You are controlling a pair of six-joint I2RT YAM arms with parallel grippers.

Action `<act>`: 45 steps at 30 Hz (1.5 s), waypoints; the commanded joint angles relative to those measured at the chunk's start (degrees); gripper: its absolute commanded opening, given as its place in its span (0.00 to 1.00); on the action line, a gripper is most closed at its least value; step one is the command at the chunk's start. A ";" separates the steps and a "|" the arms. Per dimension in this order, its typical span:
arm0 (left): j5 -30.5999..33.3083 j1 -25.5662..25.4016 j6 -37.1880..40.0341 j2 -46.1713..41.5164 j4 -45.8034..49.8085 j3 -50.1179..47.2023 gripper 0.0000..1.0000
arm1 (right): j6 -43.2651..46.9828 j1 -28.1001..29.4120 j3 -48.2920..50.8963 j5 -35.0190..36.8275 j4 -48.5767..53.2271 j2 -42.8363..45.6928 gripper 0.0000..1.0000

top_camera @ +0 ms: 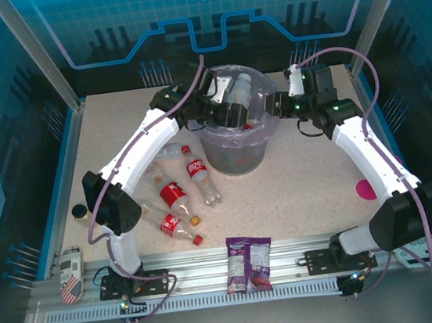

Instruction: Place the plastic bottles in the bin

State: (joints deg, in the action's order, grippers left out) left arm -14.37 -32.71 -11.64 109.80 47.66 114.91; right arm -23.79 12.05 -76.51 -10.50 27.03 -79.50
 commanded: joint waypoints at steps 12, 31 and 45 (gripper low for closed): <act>-1.29 -0.43 1.10 -1.77 -2.83 -1.11 0.88 | 0.00 1.06 -0.27 -0.14 -0.52 1.50 0.40; 0.99 6.01 -2.67 -12.54 -5.91 -2.37 0.87 | 0.07 1.12 -0.69 -0.53 -0.56 1.16 0.40; 4.53 21.60 -12.46 -25.62 -8.69 -23.61 0.99 | 0.39 1.12 -0.99 -0.66 -0.35 1.19 0.40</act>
State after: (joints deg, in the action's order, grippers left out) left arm -11.33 -15.27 -19.88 85.82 39.99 95.13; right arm -23.77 12.08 -76.51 -10.52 27.00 -79.40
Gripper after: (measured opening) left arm 0.991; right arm 0.402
